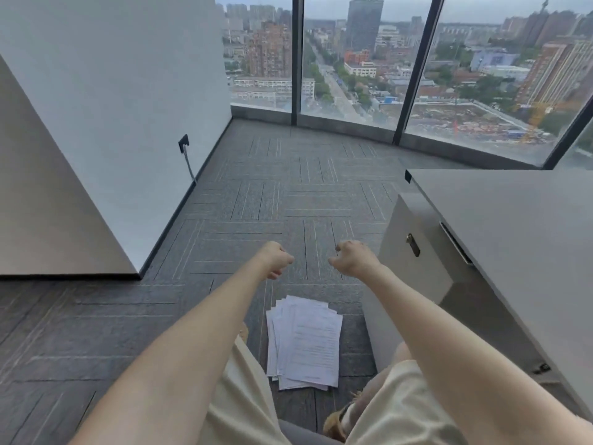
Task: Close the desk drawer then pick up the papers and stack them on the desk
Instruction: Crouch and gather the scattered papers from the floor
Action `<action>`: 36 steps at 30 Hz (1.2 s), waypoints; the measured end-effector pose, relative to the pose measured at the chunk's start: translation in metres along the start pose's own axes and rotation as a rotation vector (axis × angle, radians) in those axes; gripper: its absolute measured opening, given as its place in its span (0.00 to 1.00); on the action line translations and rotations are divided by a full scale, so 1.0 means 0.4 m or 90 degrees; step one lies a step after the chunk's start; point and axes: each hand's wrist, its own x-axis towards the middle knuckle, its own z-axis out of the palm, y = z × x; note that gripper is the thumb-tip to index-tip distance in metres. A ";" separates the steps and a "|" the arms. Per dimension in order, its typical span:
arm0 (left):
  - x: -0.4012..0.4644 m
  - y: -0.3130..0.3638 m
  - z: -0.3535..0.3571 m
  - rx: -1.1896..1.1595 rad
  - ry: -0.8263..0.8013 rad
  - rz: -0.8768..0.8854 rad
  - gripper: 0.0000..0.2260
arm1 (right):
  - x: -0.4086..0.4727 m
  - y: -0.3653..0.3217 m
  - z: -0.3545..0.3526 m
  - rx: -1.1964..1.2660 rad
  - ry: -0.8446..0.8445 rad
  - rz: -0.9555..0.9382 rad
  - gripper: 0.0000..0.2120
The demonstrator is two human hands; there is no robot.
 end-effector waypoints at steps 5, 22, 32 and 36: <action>0.175 -0.087 0.081 -0.019 -0.033 -0.084 0.06 | 0.190 0.037 0.144 0.033 -0.123 0.026 0.22; 0.737 -0.551 0.452 0.169 -0.167 -0.211 0.02 | 0.621 0.277 0.801 0.098 -0.390 0.168 0.25; 0.894 -0.797 0.624 0.107 -0.140 -0.358 0.06 | 0.684 0.408 1.110 0.107 -0.435 0.266 0.29; 0.951 -0.848 0.665 0.052 -0.088 -0.415 0.22 | 0.698 0.454 1.184 0.110 -0.382 0.348 0.24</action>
